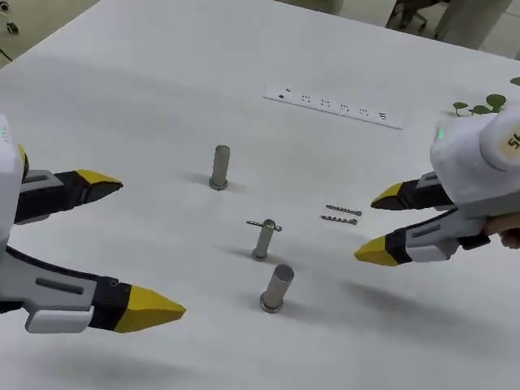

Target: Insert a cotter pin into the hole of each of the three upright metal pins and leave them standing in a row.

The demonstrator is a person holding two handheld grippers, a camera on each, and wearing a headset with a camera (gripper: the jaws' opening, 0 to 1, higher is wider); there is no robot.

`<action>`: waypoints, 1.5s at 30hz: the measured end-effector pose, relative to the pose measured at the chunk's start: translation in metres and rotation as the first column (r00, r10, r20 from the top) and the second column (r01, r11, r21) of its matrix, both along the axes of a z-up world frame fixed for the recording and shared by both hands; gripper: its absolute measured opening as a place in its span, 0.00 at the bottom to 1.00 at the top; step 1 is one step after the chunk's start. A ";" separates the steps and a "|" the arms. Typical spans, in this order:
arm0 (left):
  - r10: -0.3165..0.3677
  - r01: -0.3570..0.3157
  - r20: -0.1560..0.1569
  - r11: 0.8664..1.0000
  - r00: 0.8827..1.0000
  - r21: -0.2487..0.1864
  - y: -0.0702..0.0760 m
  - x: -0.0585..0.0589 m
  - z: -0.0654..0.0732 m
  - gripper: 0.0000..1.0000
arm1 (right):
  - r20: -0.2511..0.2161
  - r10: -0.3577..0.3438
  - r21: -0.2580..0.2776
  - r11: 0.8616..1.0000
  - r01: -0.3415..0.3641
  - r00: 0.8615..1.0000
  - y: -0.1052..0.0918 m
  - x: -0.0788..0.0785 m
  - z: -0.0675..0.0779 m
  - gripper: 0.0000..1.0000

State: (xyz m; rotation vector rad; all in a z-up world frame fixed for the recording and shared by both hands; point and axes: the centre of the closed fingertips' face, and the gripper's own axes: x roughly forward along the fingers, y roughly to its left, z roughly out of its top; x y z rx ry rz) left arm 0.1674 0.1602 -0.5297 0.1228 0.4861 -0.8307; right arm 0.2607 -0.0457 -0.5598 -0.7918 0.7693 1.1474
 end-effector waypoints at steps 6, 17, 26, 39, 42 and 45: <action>0.059 -0.058 0.008 0.998 0.998 -0.011 0.015 0.002 0.005 0.98 | -0.022 0.035 -0.023 0.999 -0.036 0.999 0.008 0.018 -0.009 0.23; 0.124 -0.124 0.000 0.992 0.992 -0.018 0.035 0.000 0.008 0.95 | -0.071 0.100 -0.112 0.988 -0.107 0.992 0.007 0.037 -0.036 0.13; 0.142 -0.143 -0.022 0.989 0.990 -0.044 0.036 0.000 0.009 0.93 | -0.101 0.121 -0.169 0.976 -0.137 0.987 0.001 0.049 -0.050 0.02; 0.124 -0.124 -0.006 0.992 0.992 -0.019 0.036 0.002 0.012 0.91 | -0.124 0.182 -0.229 0.951 -0.206 0.976 -0.001 0.048 -0.054 0.00; 0.123 -0.123 -0.009 0.992 0.992 -0.013 0.035 0.002 0.010 0.91 | -0.131 0.204 -0.253 0.939 -0.231 0.970 -0.001 0.048 -0.054 0.00; 0.125 -0.125 -0.010 0.992 0.992 -0.020 0.035 0.003 0.010 0.91 | -0.136 0.217 -0.267 0.931 -0.247 0.967 -0.001 0.048 -0.054 0.00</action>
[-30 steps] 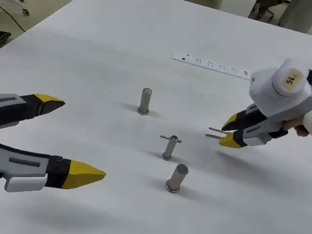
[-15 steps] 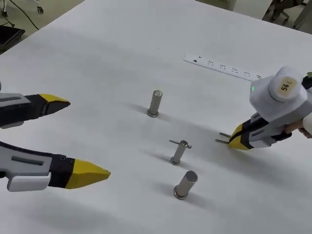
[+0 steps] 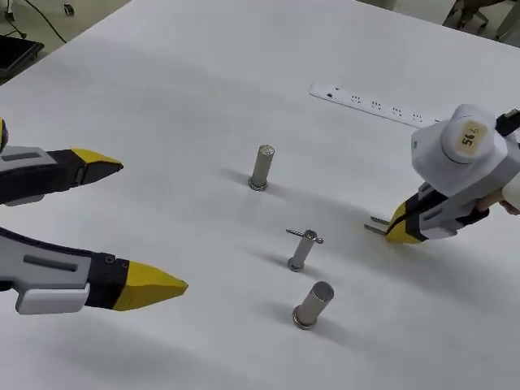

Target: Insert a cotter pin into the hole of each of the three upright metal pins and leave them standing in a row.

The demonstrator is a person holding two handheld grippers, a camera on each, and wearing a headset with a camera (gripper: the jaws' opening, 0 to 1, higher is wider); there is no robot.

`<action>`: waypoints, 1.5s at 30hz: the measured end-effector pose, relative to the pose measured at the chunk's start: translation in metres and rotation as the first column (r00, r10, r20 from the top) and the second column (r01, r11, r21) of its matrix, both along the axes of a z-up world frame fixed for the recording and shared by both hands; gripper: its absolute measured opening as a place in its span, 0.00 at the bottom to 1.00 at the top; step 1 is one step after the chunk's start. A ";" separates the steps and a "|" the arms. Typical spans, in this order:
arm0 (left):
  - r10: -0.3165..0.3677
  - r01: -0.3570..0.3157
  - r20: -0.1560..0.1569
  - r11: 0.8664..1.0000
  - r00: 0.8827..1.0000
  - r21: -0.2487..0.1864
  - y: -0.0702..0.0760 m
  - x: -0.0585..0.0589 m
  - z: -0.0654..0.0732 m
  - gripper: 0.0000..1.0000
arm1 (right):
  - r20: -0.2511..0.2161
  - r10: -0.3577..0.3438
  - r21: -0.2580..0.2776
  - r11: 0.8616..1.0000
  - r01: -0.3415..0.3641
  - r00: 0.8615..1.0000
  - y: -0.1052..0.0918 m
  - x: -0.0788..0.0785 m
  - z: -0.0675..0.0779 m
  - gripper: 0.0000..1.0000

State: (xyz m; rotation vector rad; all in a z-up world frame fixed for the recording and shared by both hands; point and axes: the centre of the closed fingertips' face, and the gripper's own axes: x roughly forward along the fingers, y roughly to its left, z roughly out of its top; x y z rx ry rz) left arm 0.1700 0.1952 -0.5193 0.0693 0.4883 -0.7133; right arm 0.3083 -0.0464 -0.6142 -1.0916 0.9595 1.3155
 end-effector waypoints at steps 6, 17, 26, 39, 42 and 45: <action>-0.006 0.006 -0.004 1.000 1.000 0.000 -0.002 -0.001 -0.002 0.90 | -0.024 -0.021 -0.008 1.000 0.021 0.999 -0.001 0.000 0.000 0.00; -0.018 0.018 -0.001 1.000 1.000 -0.012 -0.009 -0.003 -0.001 0.89 | -0.052 -0.014 -0.060 0.998 0.011 0.999 -0.002 0.000 -0.001 0.00; -0.001 0.002 0.005 0.996 1.000 -0.086 -0.014 -0.002 0.004 0.88 | 0.000 0.059 -0.046 0.997 -0.059 0.998 -0.003 -0.004 -0.001 0.00; -0.046 0.046 0.006 0.995 0.999 -0.086 -0.028 0.002 0.010 0.82 | 0.097 0.026 0.093 0.995 -0.035 0.995 0.010 -0.006 0.028 0.00; -0.052 0.053 0.008 0.994 0.999 -0.098 -0.034 0.005 0.013 0.79 | 0.131 0.027 0.115 0.992 -0.043 0.991 0.011 -0.012 0.037 0.00; -0.069 0.069 0.004 0.990 0.998 -0.123 -0.044 0.008 0.017 0.78 | 0.171 0.029 0.146 0.988 -0.054 0.985 0.014 -0.021 0.044 0.00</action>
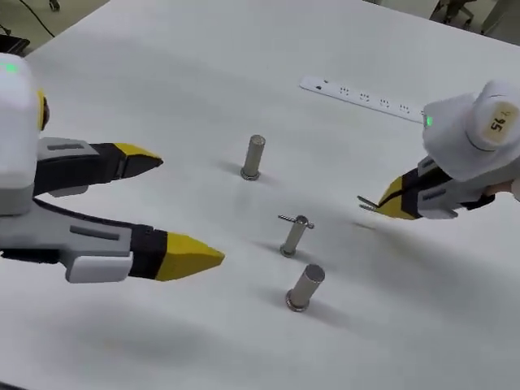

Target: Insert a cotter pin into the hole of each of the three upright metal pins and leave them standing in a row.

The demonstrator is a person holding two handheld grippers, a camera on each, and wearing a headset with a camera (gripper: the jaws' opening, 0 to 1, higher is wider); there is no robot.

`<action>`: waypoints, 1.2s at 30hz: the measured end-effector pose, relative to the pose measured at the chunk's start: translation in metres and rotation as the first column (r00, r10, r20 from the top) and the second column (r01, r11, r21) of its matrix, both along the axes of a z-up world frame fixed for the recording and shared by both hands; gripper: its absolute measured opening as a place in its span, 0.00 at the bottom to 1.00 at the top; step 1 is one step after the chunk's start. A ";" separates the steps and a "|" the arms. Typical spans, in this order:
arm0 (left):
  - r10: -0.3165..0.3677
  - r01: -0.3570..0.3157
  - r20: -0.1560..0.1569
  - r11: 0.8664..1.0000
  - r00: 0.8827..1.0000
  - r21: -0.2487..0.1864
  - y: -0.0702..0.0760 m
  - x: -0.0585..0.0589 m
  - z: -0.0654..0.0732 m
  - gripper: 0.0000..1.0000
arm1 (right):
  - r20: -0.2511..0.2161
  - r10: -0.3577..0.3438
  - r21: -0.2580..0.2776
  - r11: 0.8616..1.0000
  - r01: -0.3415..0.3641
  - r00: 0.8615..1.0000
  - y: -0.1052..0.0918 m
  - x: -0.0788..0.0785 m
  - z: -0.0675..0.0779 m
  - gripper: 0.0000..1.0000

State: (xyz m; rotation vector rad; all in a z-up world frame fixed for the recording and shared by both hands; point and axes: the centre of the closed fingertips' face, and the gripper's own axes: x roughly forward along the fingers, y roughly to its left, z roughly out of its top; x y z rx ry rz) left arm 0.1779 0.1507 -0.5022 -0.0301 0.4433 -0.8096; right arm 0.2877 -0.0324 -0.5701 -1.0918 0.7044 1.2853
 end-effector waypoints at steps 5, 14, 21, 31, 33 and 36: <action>-0.020 0.021 0.006 0.997 1.000 -0.078 -0.020 0.007 0.013 0.66 | 0.035 -0.025 0.091 0.996 0.022 0.999 0.006 -0.017 0.014 0.00; -0.079 0.073 -0.032 0.984 0.996 -0.165 -0.058 0.019 0.026 0.62 | 0.108 -0.061 0.242 0.970 0.033 0.992 0.016 -0.035 0.045 0.00; -0.143 0.122 -0.084 0.970 0.986 -0.211 -0.090 0.018 0.031 0.52 | 0.166 -0.063 0.290 0.957 0.013 0.984 0.019 -0.052 0.064 0.00; -0.214 0.155 -0.189 0.946 0.958 -0.286 -0.127 0.019 0.029 0.36 | 0.226 -0.045 0.323 0.946 -0.031 0.973 0.024 -0.073 0.076 0.00; -0.238 0.169 -0.212 0.939 0.948 -0.299 -0.133 0.018 0.028 0.33 | 0.235 -0.041 0.334 0.942 -0.041 0.971 0.026 -0.078 0.080 0.00; -0.264 0.202 -0.189 0.935 0.946 -0.292 -0.140 0.016 0.031 0.27 | 0.253 -0.025 0.330 0.942 -0.062 0.967 0.026 -0.082 0.082 0.00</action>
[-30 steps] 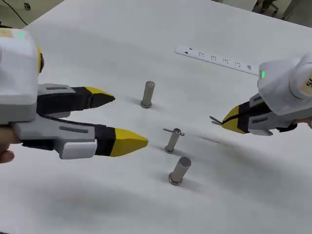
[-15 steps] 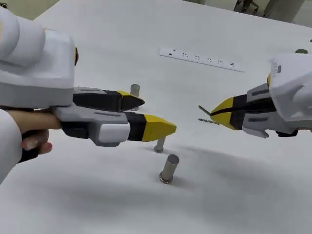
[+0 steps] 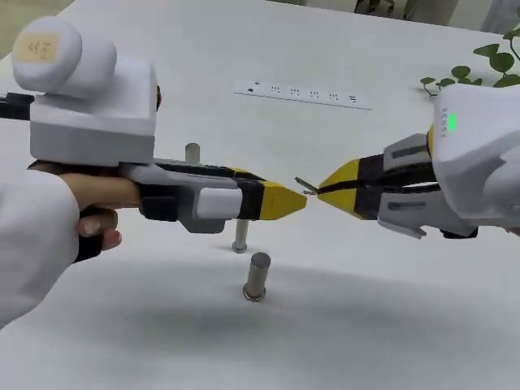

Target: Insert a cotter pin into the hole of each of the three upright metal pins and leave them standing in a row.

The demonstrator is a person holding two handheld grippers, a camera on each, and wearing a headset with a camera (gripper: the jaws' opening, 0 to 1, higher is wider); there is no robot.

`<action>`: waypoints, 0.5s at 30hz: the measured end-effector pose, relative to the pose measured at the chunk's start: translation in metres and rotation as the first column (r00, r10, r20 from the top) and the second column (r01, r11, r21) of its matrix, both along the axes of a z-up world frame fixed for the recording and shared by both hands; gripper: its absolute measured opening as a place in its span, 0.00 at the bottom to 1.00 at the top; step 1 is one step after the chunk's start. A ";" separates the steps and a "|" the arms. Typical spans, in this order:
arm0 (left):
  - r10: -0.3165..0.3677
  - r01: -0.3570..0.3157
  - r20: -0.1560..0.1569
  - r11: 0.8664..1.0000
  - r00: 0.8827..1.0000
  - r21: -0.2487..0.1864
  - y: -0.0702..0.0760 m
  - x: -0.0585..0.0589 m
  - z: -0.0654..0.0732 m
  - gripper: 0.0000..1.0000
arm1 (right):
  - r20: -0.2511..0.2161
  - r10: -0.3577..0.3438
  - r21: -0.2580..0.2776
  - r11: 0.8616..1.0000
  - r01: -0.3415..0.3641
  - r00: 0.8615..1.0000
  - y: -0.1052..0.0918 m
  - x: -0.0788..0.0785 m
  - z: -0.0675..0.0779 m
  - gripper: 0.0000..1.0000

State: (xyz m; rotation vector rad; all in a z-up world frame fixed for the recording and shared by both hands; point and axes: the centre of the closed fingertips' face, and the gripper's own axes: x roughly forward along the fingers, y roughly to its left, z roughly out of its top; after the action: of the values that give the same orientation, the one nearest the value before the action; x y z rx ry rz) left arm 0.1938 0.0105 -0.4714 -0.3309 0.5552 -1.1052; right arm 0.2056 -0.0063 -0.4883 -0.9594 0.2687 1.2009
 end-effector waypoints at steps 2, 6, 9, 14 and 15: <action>-0.012 0.012 -0.009 1.000 1.000 -0.002 -0.005 -0.001 0.001 0.25 | 0.013 0.004 -0.004 1.000 -0.004 1.000 -0.001 -0.001 0.001 0.00; -0.030 0.030 -0.003 0.999 1.000 0.021 -0.009 0.001 -0.003 0.22 | 0.022 0.004 0.004 1.000 -0.005 1.000 0.001 -0.002 0.001 0.00; -0.033 0.033 -0.016 0.999 0.999 0.030 -0.011 0.002 -0.007 0.21 | 0.029 0.011 0.012 1.000 -0.011 1.000 0.002 -0.006 0.002 0.00; -0.027 0.027 -0.034 0.999 0.999 0.017 -0.013 0.001 -0.007 0.13 | 0.034 0.016 0.017 1.000 -0.017 0.999 0.001 -0.010 0.002 0.00; -0.026 0.027 -0.036 1.000 0.999 0.016 -0.013 0.001 -0.007 0.10 | 0.029 0.021 0.016 1.000 -0.021 0.999 0.001 -0.012 0.002 0.00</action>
State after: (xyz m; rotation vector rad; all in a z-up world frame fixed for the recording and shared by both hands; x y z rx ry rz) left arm 0.1952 -0.0026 -0.4787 -0.3299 0.6014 -1.1216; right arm 0.1940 -0.0052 -0.4865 -0.9671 0.2262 1.2061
